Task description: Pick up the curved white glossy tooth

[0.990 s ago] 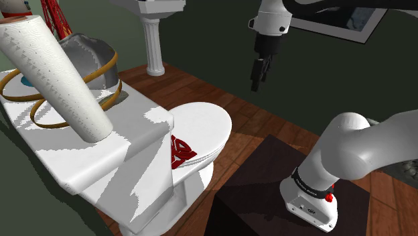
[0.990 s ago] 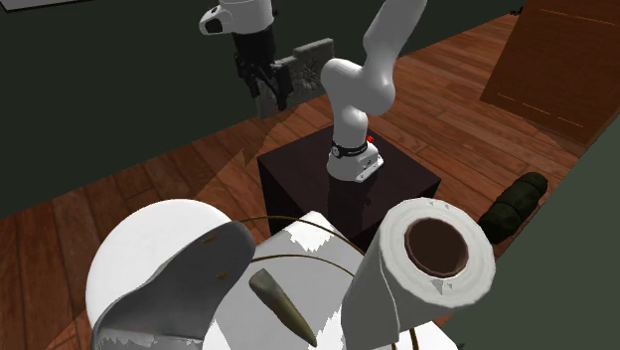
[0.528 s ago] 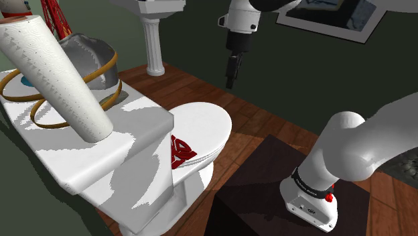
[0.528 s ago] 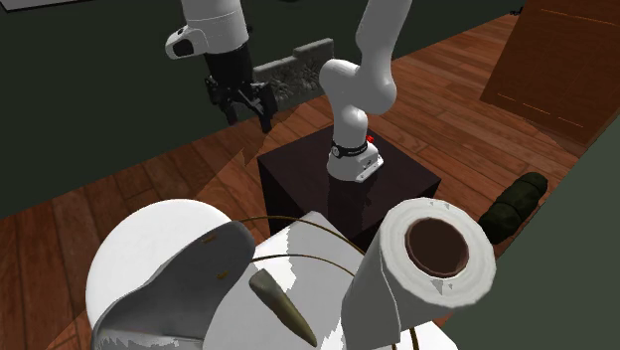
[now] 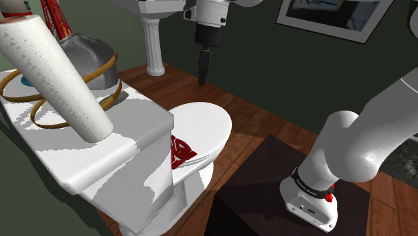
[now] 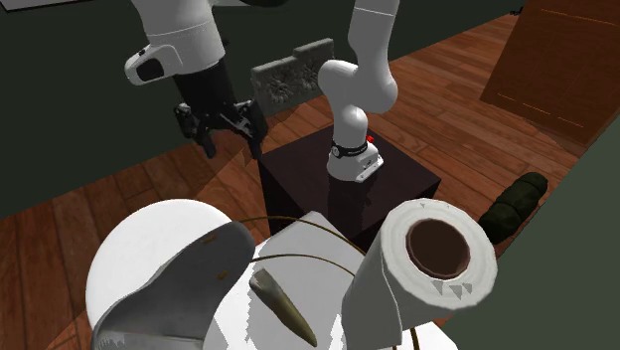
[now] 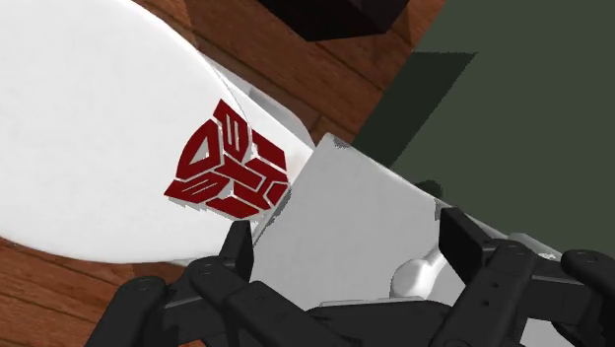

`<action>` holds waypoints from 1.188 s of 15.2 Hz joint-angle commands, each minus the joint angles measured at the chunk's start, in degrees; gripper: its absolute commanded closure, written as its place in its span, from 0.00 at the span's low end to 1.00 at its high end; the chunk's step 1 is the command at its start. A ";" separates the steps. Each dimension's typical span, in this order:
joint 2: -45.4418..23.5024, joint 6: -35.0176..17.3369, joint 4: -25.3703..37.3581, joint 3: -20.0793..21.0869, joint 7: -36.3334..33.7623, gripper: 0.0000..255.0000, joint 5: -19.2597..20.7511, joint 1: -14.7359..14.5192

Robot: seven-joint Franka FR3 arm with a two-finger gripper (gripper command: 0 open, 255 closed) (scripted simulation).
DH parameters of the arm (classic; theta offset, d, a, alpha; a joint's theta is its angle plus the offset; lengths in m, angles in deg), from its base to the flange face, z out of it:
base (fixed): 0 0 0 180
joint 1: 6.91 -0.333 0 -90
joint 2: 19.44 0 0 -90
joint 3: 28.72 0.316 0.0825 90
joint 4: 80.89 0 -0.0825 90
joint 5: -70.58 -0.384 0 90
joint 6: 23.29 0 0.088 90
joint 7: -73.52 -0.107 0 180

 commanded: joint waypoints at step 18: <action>-29.18 6.67 39.77 7.41 18.85 0.00 -8.32 -8.31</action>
